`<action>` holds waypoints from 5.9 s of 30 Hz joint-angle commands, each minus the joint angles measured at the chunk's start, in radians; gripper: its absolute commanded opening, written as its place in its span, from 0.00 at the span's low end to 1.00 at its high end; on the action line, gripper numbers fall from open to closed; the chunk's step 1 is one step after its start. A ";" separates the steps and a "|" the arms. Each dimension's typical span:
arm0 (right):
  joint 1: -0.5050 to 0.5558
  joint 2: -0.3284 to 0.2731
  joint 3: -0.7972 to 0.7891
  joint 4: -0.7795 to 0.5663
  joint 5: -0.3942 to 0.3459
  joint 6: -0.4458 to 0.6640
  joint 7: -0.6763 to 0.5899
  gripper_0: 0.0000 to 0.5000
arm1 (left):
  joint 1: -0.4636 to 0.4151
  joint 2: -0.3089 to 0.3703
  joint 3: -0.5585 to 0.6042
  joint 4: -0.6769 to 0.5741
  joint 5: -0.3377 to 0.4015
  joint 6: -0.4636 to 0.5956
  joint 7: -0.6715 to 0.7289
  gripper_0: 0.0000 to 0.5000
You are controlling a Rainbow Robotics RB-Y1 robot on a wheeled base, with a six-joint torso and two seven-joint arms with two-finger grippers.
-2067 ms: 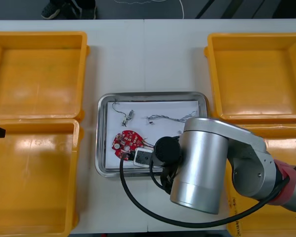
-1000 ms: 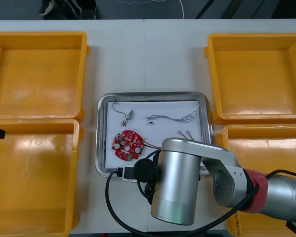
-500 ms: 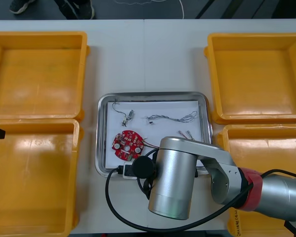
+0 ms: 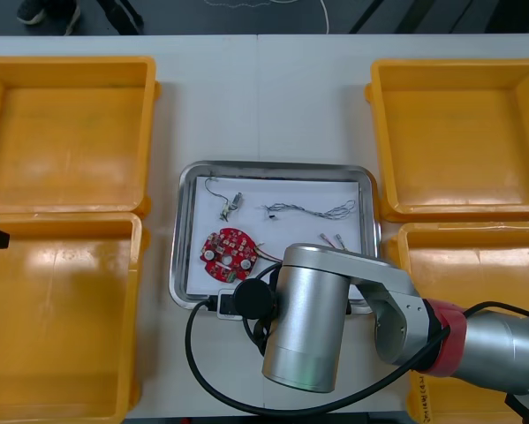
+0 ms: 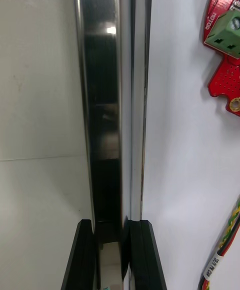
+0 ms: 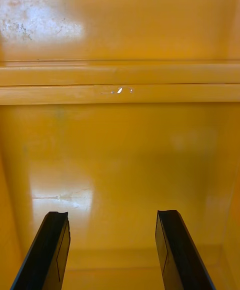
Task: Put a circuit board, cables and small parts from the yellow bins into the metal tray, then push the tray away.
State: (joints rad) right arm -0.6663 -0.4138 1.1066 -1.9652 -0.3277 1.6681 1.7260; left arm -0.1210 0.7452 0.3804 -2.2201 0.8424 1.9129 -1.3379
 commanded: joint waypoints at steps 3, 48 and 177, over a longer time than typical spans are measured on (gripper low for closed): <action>-0.033 0.027 0.013 -0.009 0.006 0.005 0.032 0.00 | 0.020 0.043 0.031 -0.030 0.006 0.007 0.006 1.00; -0.190 0.073 -0.080 0.236 0.016 -0.025 0.179 0.00 | 0.020 0.043 0.031 -0.030 0.006 0.007 0.006 1.00; -0.199 -0.237 -0.752 -0.123 -0.579 0.252 -0.306 1.00 | 0.020 0.043 0.031 -0.030 0.006 0.007 0.006 1.00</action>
State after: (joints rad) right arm -0.9194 -0.5940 0.4496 -2.0376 -0.8684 1.9158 1.4993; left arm -0.1202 0.7453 0.3808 -2.2210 0.8425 1.9129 -1.3379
